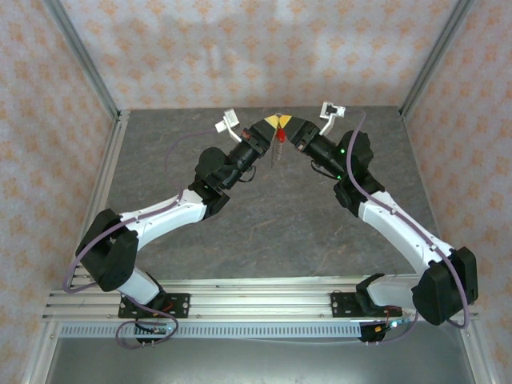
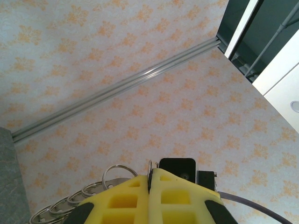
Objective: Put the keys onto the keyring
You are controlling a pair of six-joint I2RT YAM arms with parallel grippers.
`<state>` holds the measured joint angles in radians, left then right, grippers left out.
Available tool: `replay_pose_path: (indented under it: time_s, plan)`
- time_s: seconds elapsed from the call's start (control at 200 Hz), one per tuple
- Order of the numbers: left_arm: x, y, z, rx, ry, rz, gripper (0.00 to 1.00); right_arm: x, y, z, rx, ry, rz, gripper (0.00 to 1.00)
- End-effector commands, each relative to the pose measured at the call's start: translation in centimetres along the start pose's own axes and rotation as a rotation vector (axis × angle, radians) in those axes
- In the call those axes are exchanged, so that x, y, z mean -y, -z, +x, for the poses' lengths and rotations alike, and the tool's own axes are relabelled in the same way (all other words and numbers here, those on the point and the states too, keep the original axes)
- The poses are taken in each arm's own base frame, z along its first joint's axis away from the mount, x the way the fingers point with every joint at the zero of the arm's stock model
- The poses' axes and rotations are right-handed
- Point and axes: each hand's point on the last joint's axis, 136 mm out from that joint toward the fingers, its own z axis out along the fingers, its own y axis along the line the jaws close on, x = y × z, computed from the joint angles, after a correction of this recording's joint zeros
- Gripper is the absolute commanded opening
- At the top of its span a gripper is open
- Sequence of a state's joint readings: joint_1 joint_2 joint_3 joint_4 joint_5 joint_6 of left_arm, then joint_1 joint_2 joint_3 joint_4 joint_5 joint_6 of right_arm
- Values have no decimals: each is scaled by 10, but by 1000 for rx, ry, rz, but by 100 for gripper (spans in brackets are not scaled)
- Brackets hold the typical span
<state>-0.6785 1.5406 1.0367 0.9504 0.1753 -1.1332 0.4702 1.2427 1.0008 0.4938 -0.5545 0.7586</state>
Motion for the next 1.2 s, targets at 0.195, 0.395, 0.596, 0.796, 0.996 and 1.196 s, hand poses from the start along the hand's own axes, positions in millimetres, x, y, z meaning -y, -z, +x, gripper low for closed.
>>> replay_pose_path:
  time_s: [0.195, 0.395, 0.596, 0.796, 0.996, 1.196]
  plan:
    - [7, -4, -2, -1, 1, 33, 0, -22, -3, -13, 18, 25, -67, 20]
    - [7, -4, -1, -8, 4, 34, 0, -22, -8, -11, 5, 18, -71, 5]
    - [1, -4, 1, -23, -12, -6, 0, -21, -8, -13, 6, 26, -60, 0]
    - [-1, 2, -9, -29, -77, -84, 3, -14, -4, -23, 16, 23, -38, 0]
    - [7, 16, -34, -23, -173, -150, 25, -7, -1, -38, 11, 5, -47, 0]
    - [9, 25, -56, -81, -257, -208, 43, -7, -3, -40, -61, 29, -52, 0]
